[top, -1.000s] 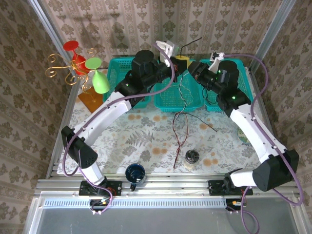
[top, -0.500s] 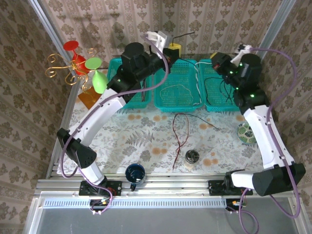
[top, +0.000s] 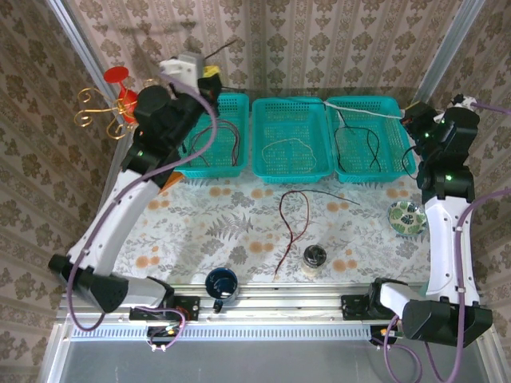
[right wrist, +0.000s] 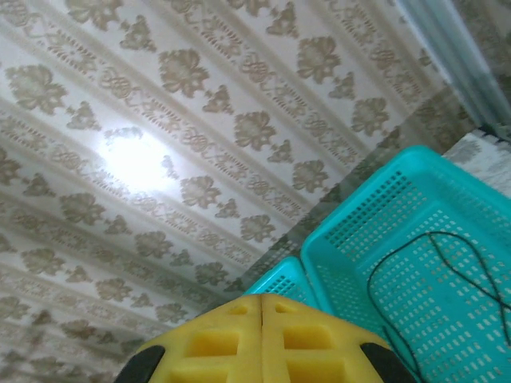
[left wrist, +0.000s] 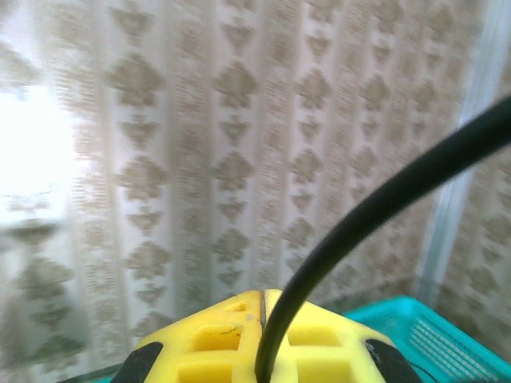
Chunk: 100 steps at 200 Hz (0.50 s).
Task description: Untangle the cables
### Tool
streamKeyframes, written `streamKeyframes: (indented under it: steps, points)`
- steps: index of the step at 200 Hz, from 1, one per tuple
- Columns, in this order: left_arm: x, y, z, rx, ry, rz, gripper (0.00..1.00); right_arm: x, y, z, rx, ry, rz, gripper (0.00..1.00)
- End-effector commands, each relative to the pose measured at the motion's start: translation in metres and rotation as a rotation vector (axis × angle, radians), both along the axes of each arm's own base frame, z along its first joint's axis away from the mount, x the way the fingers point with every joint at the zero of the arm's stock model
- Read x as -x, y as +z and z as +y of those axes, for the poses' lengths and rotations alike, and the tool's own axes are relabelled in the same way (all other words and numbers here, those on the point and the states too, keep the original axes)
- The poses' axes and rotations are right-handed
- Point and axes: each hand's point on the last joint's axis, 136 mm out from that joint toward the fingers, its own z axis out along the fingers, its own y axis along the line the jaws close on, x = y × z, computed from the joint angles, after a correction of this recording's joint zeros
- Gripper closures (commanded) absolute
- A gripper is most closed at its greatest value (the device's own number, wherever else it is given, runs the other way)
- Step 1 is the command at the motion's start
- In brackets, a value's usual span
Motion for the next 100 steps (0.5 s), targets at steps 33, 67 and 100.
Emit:
streamKeyframes:
  steps: [33, 67, 100]
  points:
    - [0.019, 0.008, 0.055, 0.075, 0.249, -0.045, 1.00, 0.012, -0.020, -0.031, 0.046, -0.151, 0.086, 1.00]
    - [0.030, -0.005, 0.079, 0.102, 0.301, -0.042, 1.00, 0.008, -0.030, -0.035, 0.047, -0.150, 0.106, 1.00]
    - [0.034, -0.027, 0.046, 0.107, 0.124, 0.050, 1.00, -0.005, -0.006, -0.011, 0.024, 0.001, 0.057, 1.00]
